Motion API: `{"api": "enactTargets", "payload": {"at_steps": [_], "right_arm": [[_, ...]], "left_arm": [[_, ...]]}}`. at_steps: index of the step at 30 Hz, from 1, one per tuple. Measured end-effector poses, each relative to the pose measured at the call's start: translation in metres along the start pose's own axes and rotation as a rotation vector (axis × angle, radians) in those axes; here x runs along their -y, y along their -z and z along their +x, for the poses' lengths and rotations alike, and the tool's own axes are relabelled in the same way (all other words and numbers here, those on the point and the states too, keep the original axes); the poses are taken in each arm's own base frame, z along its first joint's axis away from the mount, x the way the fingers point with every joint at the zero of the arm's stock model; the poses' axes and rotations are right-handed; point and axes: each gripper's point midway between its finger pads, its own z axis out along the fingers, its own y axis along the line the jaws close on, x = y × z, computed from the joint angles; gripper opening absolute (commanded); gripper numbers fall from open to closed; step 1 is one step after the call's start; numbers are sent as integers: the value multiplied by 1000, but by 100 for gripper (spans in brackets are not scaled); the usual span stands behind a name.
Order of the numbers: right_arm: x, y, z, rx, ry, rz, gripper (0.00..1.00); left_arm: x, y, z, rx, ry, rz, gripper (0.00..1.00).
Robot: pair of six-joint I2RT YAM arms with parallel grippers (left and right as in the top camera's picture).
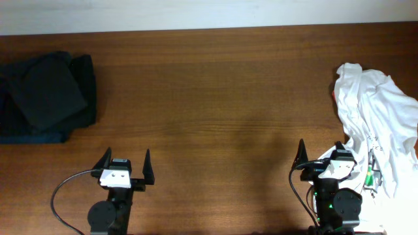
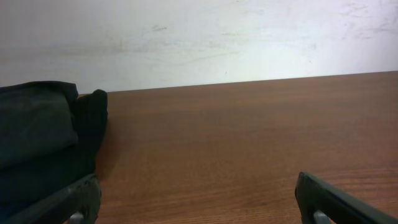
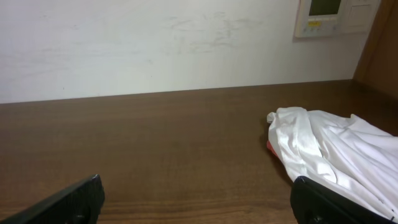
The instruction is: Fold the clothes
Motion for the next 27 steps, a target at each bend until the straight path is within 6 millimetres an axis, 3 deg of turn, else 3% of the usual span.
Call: {"api": "enactTargets", "payload": {"at_steps": [24,27], "right_arm": [[0,0,0,0,0,0,99],[-8,0,1,-6,1,-45,99]], "left_arm": [[0,0,0,0,0,0,99],[0,0,0,-1,20,1,99]]}}
